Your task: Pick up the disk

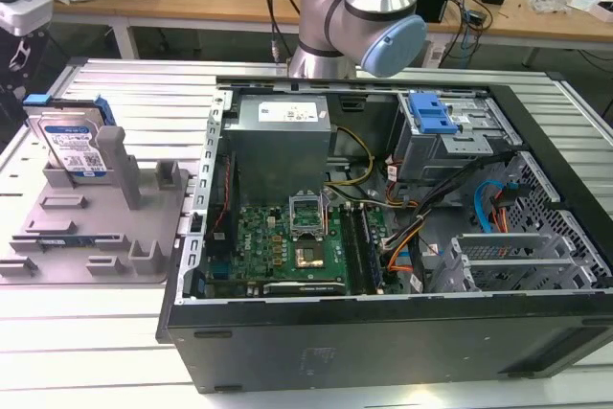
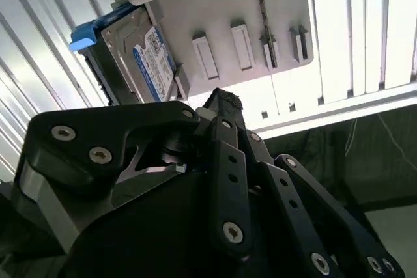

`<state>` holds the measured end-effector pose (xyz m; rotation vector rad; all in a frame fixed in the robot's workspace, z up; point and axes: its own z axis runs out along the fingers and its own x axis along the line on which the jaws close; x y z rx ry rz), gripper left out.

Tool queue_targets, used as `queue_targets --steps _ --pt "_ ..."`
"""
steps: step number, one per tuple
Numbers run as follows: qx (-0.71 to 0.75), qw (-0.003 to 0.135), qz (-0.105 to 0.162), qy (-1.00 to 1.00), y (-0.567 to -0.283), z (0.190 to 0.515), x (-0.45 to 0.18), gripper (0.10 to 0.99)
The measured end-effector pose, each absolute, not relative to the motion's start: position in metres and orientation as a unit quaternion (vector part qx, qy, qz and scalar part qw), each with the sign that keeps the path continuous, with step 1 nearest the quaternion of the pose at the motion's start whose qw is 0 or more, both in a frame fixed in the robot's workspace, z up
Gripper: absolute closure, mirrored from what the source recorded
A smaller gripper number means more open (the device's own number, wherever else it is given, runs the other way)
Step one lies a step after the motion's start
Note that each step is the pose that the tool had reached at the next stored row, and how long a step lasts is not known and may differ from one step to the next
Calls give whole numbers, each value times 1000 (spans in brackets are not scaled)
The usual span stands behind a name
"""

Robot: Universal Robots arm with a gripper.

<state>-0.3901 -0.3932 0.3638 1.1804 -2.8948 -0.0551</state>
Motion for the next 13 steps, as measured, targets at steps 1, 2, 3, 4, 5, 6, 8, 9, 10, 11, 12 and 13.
queue_targets --steps 1,2,3,4,5,6,8,9,10,11,12,13 --pt "386 8 -18 -922 -393 364 -390 980" --pt "395 8 -17 -919 -393 364 -390 980" --pt "409 8 -17 -912 -393 364 -390 980" --pt "423 8 -17 -906 -393 364 -390 980" --pt "431 8 -17 -902 -393 364 -390 980" --pt "438 9 -17 -899 -393 364 -390 980" --pt "470 9 -17 -882 -393 364 -390 980" --pt "479 9 -17 -878 -393 364 -390 980" --pt "487 10 -17 -873 -393 364 -390 980" --pt "498 10 -16 -867 -393 364 -390 980" --pt "505 10 -16 -863 -393 364 -390 980" --pt "518 10 -16 -855 -393 364 -390 980"
